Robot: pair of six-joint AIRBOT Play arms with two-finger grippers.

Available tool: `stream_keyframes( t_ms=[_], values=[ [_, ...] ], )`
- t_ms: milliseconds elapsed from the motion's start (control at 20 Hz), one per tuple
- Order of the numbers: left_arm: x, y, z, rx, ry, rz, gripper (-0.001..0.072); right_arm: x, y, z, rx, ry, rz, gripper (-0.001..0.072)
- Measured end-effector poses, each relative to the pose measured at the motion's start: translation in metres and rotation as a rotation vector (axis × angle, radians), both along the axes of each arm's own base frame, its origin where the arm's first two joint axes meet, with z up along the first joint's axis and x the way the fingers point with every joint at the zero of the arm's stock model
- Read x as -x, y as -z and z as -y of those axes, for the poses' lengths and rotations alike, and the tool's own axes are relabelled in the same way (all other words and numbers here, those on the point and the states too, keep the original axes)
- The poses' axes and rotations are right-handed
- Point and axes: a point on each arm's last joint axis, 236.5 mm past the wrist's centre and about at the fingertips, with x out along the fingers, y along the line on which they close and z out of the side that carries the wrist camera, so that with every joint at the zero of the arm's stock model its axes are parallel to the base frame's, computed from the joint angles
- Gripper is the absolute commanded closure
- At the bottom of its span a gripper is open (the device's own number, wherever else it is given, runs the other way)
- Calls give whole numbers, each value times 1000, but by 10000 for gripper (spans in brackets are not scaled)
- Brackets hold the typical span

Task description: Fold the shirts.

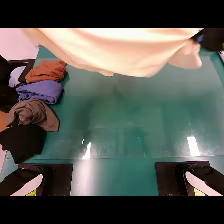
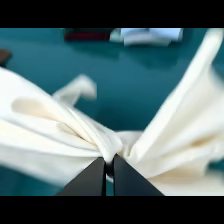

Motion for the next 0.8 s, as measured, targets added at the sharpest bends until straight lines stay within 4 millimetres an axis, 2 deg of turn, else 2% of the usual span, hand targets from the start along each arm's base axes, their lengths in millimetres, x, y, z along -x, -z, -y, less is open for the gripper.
stream_keyframes(
  t_ms=[100,200,250,300,400,500,600,650,750,800],
  values=[
    [29,-29,0,29,23,91,684,18,-33,3,-9,-1,75,700],
    [44,-43,2,41,41,138,684,29,-50,5,-8,-2,103,700],
    [46,-43,3,44,48,141,684,30,-50,6,-3,-4,94,700],
    [44,-40,5,42,54,131,684,28,-42,5,7,-8,56,700],
    [26,-15,10,25,63,52,684,19,-6,0,36,-27,-71,700],
    [-4,38,18,-9,74,-107,683,9,54,-11,74,-62,-254,699],
    [-32,108,26,-44,84,-298,683,6,122,-25,110,-102,-438,698],
    [-45,150,29,-62,87,-405,683,7,162,-31,133,-119,-539,698],
    [-62,231,31,-94,86,-601,683,8,228,-42,159,-140,-672,698],
    [-69,264,32,-104,83,-668,683,8,260,-45,170,-142,-729,697]
  ],
)
